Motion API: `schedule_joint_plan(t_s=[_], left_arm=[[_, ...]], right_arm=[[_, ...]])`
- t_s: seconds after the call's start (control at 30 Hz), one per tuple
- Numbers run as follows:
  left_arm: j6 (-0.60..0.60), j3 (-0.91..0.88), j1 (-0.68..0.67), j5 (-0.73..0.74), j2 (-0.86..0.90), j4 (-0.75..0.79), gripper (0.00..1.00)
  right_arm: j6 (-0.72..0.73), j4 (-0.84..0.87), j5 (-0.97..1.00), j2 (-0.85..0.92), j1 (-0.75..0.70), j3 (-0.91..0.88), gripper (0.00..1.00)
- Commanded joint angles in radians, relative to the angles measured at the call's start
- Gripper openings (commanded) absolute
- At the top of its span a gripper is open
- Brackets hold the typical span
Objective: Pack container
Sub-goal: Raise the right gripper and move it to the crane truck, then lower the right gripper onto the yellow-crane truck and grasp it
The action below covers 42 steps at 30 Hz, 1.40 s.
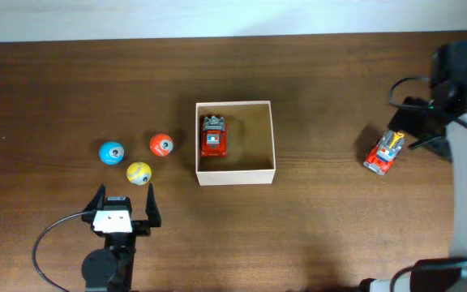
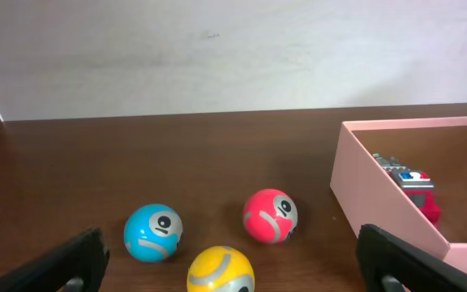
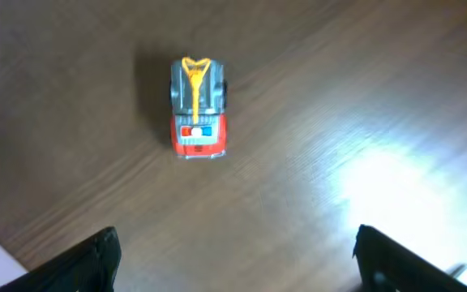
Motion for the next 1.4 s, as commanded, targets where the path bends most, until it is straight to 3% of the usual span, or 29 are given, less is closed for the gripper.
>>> schedule_joint_plan(t_s=[0.0,0.17,0.33,0.5,1.0,1.37], left_arm=[[0.016,-0.003,0.006,-0.003,-0.01,-0.002,0.99],[0.016,-0.003,0.006,-0.003,-0.01,-0.002,0.99],[0.016,-0.003,0.006,-0.003,-0.01,-0.002,0.99],[0.016,-0.003,0.006,-0.003,-0.01,-0.002,0.99],[0.016,-0.003,0.006,-0.003,-0.01,-0.002,0.99],[0.016,-0.003,0.006,-0.003,-0.01,-0.002,0.99]], right_arm=[[0.081,0.091,-0.036,-0.008,-0.007,-0.134,0.87],[0.135,0.257,-0.034,-0.008,-0.007,-0.301,0.88],[0.165,0.451,-0.034,0.002,-0.007,-0.459,0.97],[0.145,0.552,-0.033,0.026,-0.007,-0.529,0.98],[0.037,0.723,0.043,0.042,-0.007,-0.56,0.97],[-0.009,0.797,0.042,0.19,-0.007,-0.56,0.97]])
